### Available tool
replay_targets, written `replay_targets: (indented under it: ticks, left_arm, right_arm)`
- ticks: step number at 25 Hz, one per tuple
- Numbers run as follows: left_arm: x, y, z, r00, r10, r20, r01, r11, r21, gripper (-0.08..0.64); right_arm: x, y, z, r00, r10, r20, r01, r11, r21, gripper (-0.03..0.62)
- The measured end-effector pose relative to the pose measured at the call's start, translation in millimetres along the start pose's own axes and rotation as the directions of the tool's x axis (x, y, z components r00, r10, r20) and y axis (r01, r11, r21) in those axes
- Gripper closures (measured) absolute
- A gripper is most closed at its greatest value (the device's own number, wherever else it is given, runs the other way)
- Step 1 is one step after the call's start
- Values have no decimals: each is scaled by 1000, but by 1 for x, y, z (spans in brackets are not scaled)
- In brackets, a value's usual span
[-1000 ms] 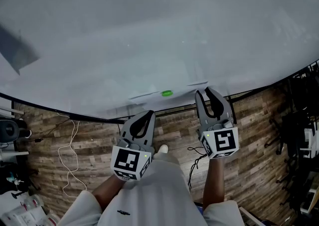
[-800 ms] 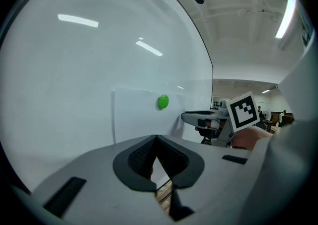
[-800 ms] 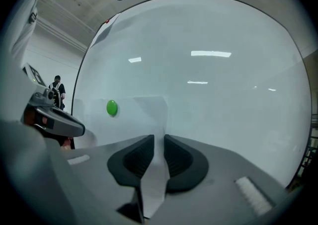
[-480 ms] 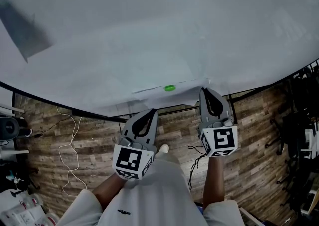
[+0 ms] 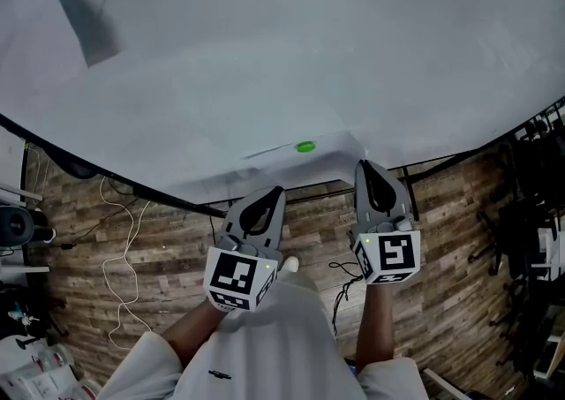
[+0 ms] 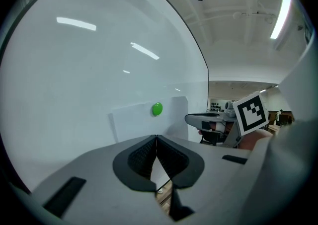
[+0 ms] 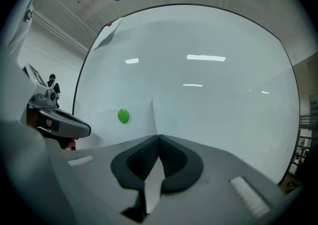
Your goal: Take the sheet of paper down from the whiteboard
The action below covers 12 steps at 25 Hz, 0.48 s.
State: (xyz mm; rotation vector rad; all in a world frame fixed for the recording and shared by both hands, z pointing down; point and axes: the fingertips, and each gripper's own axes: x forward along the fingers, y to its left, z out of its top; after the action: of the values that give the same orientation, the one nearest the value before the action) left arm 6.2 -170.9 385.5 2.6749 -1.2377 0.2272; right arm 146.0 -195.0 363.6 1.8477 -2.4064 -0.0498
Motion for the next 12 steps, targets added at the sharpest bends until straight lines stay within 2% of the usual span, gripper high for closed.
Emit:
replay_targets:
  ticks: [5,12]
  left_arm:
    - [2,-4,6,1000,-21,14,21,1000,-1,552]
    - [7,-19,19,991,-126,42,130,986,-108,530]
  right_arm:
    - [-9,7,3,1000,-8,18,8,1000,31,583]
    - [-14,12,6,1000,-20,22,19,999,35,581]
